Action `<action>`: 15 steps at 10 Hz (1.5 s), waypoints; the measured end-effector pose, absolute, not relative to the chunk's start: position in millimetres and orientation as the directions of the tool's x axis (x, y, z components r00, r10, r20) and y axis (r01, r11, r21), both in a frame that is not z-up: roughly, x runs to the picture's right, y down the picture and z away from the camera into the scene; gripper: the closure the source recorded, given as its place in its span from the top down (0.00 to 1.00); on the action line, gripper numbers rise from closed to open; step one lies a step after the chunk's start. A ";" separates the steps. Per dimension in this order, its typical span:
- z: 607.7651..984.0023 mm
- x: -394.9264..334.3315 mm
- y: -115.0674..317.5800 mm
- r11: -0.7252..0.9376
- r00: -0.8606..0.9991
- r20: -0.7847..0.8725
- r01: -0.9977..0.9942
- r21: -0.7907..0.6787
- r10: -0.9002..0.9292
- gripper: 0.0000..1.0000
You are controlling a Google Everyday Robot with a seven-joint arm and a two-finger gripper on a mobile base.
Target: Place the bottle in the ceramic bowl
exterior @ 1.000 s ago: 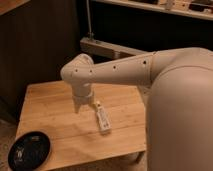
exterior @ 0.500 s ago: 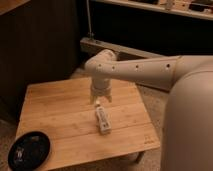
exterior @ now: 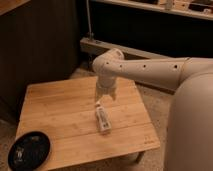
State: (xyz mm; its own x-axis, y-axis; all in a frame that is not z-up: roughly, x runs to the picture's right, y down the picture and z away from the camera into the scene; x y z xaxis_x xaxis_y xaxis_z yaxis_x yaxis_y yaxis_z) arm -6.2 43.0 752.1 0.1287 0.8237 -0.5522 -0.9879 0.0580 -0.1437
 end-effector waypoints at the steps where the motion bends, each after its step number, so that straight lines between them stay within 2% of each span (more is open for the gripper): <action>1: 753.0 -4.7 43.2 0.053 0.124 -0.553 -0.988 -0.144 0.824 0.65; 6: 775.2 20.6 72.2 -0.078 0.079 -0.576 -0.967 -0.242 0.814 0.65; 15: 788.3 10.2 90.5 -0.087 0.109 -0.588 -0.951 -0.295 0.802 0.65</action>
